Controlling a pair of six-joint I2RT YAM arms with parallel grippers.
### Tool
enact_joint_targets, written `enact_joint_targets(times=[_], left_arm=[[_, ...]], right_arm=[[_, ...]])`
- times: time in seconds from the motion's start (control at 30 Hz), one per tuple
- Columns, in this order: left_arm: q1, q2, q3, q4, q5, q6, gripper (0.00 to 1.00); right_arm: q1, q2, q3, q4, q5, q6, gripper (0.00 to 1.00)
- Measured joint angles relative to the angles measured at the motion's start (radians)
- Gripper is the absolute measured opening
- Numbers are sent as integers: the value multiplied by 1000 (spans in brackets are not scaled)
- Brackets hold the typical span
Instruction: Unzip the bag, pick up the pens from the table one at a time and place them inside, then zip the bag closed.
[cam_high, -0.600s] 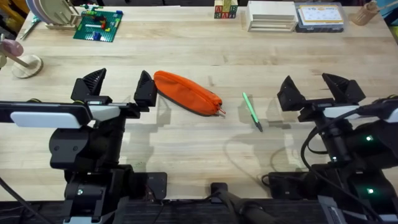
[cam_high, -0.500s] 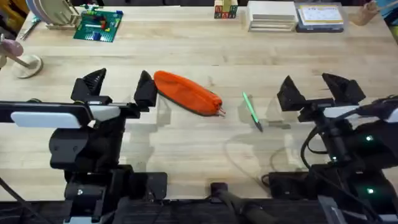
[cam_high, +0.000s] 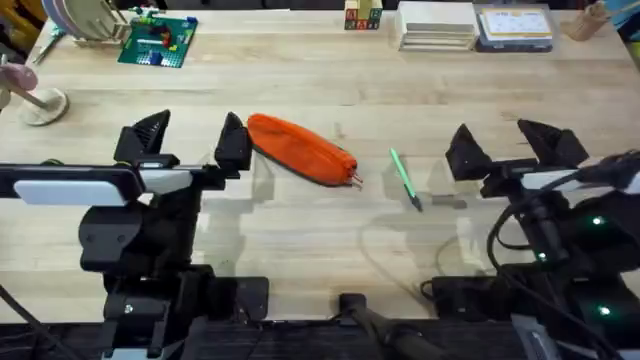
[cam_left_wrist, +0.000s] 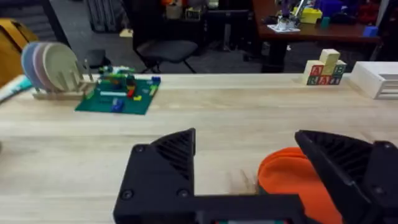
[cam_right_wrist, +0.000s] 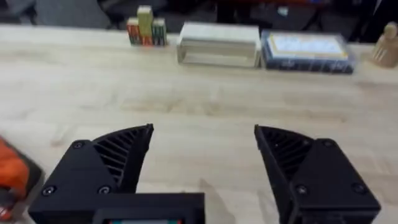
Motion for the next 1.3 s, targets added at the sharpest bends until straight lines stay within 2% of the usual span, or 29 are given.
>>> enact_joint_targets(times=[0.03, 0.1, 0.13, 0.27, 0.4, 0.5, 0.53, 0.67, 0.77, 0.8, 0.9, 1.0, 1.03, 1.1, 1.13, 1.3], left_arm=[[0, 0, 11, -33, 4, -25, 992], [0, 0, 38, -63, 9, -34, 992], [0, 16, 115, -101, 15, -42, 993], [0, 90, 240, -133, 19, -41, 993], [0, 238, 364, -143, 23, -27, 993], [0, 384, 469, -145, 27, 3, 991], [0, 620, 667, -213, 33, 40, 992], [0, 805, 827, -319, 52, 68, 992], [0, 934, 932, -394, 93, 125, 992], [0, 1063, 1043, -503, 137, 220, 992], [0, 1123, 1083, -564, 163, 312, 992], [0, 1147, 1089, -620, 217, 448, 991], [0, 1150, 1089, -705, 290, 632, 992], [0, 1150, 1089, -744, 324, 745, 992], [5, 1150, 1089, -765, 355, 874, 992], [35, 1150, 1089, -763, 374, 969, 993]], right_arm=[[0, 5, 51, -101, -5, 0, 995], [0, 23, 100, -159, -8, 0, 996], [0, 67, 192, -215, -8, 0, 996], [0, 171, 349, -284, -8, 0, 997], [0, 309, 499, -346, -9, 0, 996], [0, 429, 612, -381, -9, 0, 997], [0, 609, 781, -422, -18, 0, 996], [0, 712, 873, -464, -31, 1, 996], [0, 766, 907, -473, -38, 1, 996], [0, 789, 913, -476, -38, 3, 997], [0, 789, 913, -476, -38, 3, 997], [0, 789, 914, -477, -38, 3, 997], [0, 789, 914, -477, -38, 3, 997], [0, 789, 914, -477, -38, 4, 997], [0, 789, 914, -476, -38, 4, 997], [0, 789, 914, -472, -38, 3, 997]])
